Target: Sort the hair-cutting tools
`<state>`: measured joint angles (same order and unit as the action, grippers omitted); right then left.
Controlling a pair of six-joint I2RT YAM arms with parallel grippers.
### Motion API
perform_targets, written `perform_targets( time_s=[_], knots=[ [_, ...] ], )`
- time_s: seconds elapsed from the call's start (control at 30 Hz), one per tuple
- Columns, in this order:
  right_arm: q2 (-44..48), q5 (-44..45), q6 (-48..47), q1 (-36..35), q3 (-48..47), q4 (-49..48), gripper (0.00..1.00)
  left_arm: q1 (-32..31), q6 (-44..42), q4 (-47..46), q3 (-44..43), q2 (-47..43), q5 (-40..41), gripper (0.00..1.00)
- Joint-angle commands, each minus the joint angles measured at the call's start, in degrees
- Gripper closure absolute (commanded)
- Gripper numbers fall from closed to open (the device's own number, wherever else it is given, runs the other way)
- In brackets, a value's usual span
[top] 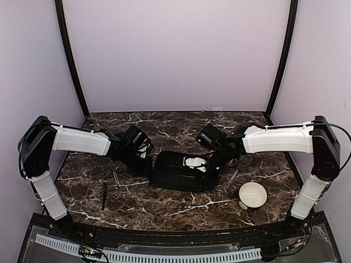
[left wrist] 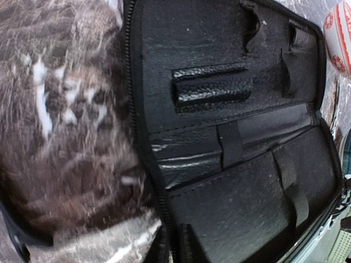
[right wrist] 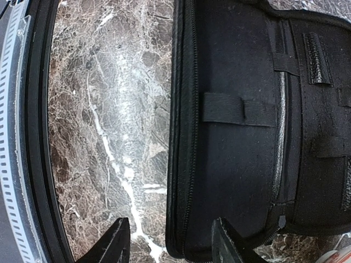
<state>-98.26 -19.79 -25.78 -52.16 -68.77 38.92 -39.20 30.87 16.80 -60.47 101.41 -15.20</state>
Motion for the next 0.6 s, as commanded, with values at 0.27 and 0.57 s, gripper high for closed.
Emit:
perform_targets(
  time_s=[0.27, 0.57],
  knots=[
    [0.90, -1.85, -0.34, 0.13, -0.77, -0.32, 0.49, -3.19, 0.39, 5.75, 3.61, -8.18, 5.49, 1.00],
    [3.56, -1.44, -1.14, 0.12, 1.73, -1.41, 0.48, -4.31, -3.46, 23.45, -6.93, -12.18, 19.68, 0.56]
  ],
)
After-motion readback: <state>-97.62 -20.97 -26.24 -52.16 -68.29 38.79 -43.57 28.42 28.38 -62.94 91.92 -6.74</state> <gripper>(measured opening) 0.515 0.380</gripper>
